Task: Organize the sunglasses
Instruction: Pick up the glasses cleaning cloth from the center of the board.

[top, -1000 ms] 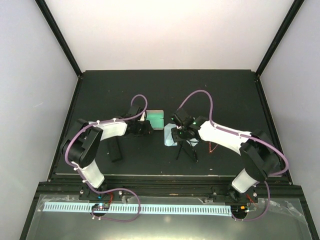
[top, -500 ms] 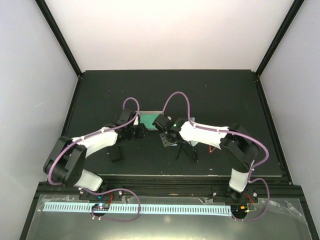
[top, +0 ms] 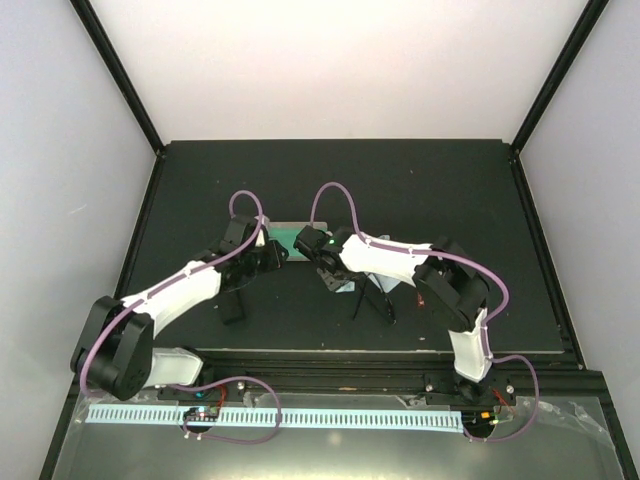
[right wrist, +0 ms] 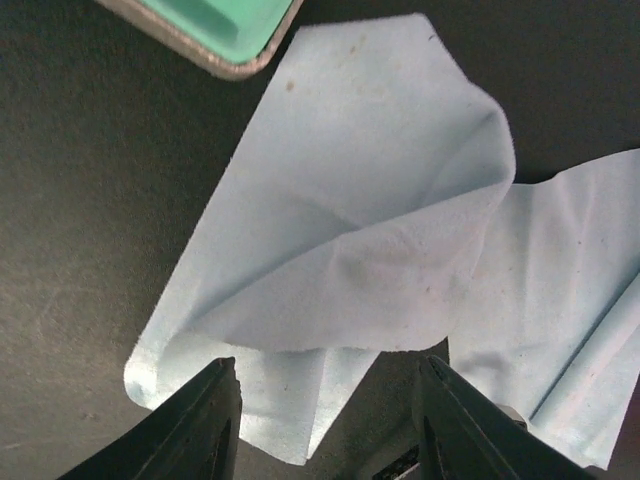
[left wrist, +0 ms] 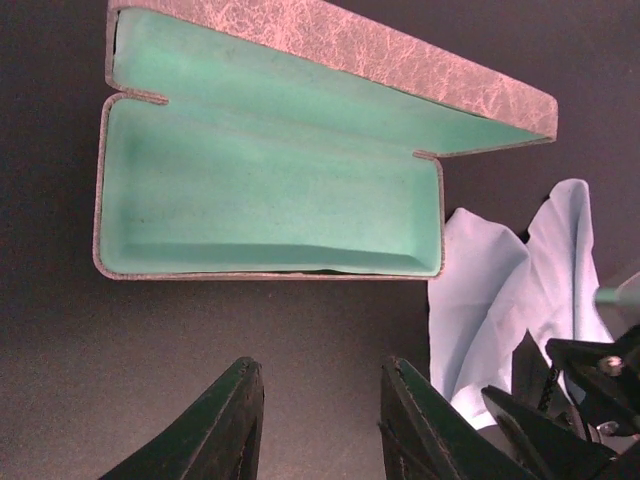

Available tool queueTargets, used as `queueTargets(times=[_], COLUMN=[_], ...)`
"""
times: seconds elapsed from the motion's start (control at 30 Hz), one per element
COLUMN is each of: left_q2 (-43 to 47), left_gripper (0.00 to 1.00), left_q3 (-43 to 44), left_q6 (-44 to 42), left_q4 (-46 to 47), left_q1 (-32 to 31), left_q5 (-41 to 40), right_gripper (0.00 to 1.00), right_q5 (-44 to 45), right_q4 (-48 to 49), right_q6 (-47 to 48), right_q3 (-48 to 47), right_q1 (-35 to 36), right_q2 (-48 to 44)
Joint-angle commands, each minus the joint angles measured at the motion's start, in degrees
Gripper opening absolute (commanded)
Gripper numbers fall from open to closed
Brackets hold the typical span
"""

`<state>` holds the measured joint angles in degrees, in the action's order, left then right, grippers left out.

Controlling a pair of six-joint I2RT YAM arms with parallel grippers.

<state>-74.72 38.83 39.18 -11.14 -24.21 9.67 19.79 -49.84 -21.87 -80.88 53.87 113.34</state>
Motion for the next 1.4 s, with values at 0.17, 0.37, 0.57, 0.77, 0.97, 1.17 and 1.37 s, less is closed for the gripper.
queueTargets(times=[0.17, 0.37, 0.57, 0.77, 0.97, 1.17, 1.37], left_q2=[4.6, 5.5, 7.5, 8.1, 8.2, 9.0, 10.9], left_gripper=[0.33, 0.33, 0.33, 0.33, 0.33, 0.33, 0.34], left_q3=[-0.8, -1.3, -2.7, -2.7, -2.8, -3.7, -5.5], left_q6=[-0.5, -0.1, 0.6, 0.5, 0.7, 1.1, 1.4], left_q4=[-1.5, -1.2, -1.4, -2.3, -2.3, -2.0, -1.9], left_q1=[0.8, 1.0, 1.1, 1.2, 1.3, 1.3, 1.3], left_q5=[1.9, 3.4, 3.3, 2.5, 2.4, 2.8, 3.3], right_gripper=[0.50, 0.49, 0.44, 0.26, 0.02, 0.01, 0.01], right_q5=[4.2, 5.3, 6.9, 9.9, 4.8, -0.4, -6.8], right_q4=[-0.5, 3.1, 5.9, 10.7, 12.8, 11.9, 11.0], right_q6=[6.9, 9.7, 9.5, 10.0, 11.7, 8.1, 1.5], right_q3=[-0.5, -1.1, -1.8, -0.2, 1.3, 2.9, 5.0], right_q1=[0.0, 0.0, 0.0, 0.0, 0.0, 0.0, 0.0], right_q2=[1.5, 3.3, 4.1, 2.5, 1.5, -2.9, -7.9])
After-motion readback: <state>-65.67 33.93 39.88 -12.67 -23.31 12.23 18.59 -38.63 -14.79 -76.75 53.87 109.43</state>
